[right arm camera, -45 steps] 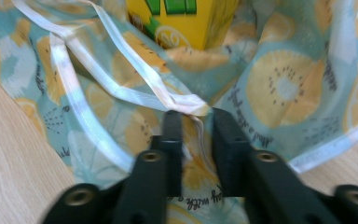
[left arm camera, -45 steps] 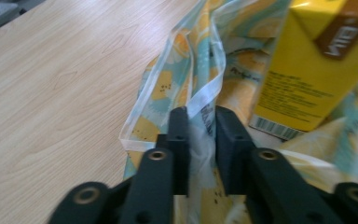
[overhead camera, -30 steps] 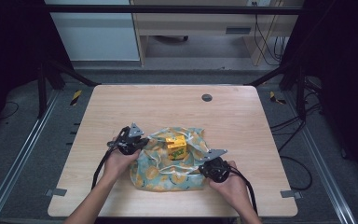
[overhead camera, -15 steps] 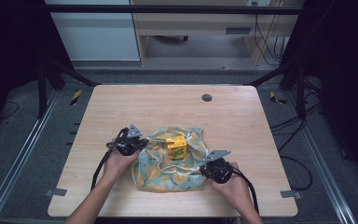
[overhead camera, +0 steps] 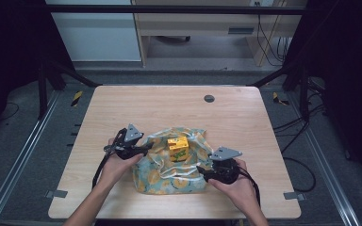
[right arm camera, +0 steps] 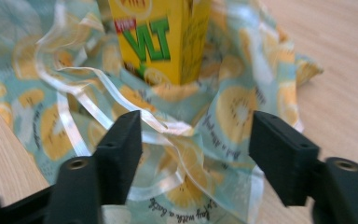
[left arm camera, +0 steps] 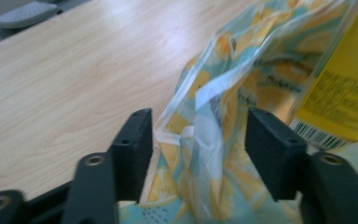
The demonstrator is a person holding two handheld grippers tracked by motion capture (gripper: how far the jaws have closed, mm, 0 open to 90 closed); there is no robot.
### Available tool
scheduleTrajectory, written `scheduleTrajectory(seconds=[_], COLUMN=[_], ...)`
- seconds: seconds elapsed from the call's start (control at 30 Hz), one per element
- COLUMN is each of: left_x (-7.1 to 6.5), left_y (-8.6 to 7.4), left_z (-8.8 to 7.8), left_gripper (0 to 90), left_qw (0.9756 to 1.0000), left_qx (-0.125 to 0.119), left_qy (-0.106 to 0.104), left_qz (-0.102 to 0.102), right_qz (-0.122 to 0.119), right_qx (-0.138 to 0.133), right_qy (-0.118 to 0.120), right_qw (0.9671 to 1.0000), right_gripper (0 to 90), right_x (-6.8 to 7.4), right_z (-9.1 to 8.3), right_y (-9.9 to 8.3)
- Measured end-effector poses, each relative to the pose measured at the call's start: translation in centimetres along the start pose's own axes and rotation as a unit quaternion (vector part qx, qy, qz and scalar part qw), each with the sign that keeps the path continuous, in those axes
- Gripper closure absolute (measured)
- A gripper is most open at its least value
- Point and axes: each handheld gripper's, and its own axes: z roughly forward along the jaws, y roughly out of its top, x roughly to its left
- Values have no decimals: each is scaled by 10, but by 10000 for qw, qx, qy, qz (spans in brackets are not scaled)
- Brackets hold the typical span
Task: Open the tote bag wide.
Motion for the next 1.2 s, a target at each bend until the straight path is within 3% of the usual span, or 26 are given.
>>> scheduleTrajectory(seconds=[0.17,0.33,0.53,0.7,0.8,0.87,0.97,1.1,1.2], left_x=[2,8,25,36,42,46,55,63,64], left_y=[8,8,-6,-26,-43,-55,-75,-86,-86], left_z=[-13,-31,-55,-73,-81,-85,-89,-90,-90], left_gripper=[277,204,150,112,91,78,75,75,75], left_qw=[9994,9981,9966,9958,9959,9952,9918,9873,9877], left_qx=[-294,-442,-451,-376,-236,-224,-254,-184,-208], left_qy=[4,109,311,399,491,491,643,672,701], left_qz=[-198,-404,-623,-730,-719,-818,-1077,-1426,-1379], right_qz=[91,167,472,872,1072,1144,1288,1268,1284], right_qx=[-344,-603,-846,-936,-819,-668,-464,-99,43], right_qy=[-108,-359,-866,-1319,-1586,-1684,-1775,-1902,-1949], right_qw=[9993,9974,9915,9830,9781,9768,9745,9735,9724], right_gripper=[178,102,73,67,77,82,92,94,94], right_x=[-2,-11,-32,-53,-65,-71,-79,-84,-86], right_z=[-9,-19,-33,-40,-40,-38,-35,-30,-28], right_y=[8,11,4,-11,-22,-30,-41,-51,-53])
